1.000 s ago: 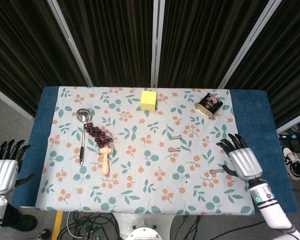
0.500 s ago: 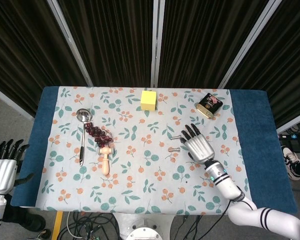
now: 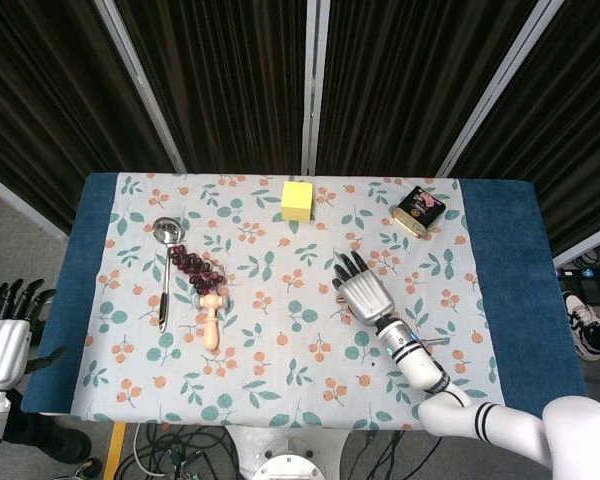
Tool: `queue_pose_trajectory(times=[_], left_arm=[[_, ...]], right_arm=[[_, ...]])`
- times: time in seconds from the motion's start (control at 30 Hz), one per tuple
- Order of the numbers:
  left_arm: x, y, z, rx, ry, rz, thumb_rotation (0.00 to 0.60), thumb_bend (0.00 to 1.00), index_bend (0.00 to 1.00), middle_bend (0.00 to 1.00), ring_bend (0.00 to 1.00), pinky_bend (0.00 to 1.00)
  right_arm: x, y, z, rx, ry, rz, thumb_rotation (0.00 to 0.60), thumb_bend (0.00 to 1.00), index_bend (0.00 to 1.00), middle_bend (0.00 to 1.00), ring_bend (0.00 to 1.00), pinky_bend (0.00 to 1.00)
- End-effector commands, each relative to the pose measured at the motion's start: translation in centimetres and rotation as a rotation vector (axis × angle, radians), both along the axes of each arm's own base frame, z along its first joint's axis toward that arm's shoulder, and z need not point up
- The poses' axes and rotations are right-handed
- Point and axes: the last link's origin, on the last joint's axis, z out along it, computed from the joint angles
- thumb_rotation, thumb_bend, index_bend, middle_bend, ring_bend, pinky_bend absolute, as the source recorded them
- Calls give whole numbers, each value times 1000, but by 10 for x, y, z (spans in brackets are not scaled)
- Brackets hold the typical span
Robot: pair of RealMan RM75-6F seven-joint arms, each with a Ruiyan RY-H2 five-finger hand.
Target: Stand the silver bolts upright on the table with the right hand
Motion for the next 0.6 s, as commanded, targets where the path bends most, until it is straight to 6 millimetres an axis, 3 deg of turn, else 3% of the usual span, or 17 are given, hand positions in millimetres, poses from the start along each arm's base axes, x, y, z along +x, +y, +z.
queue_pose_trajectory(times=[0.03,0.6], left_arm=[[-1,-1,0,-1,-3,3,600,0,200,106,6,0],[-4,-1,-1,-1,-10,7,600,0,200,106,6,0]], right_arm=[[0,1,-4,14,-13,-17,600,254,406,168,0,0],[2,0,-13,10,1,-27,600,302,456,178,0,0]])
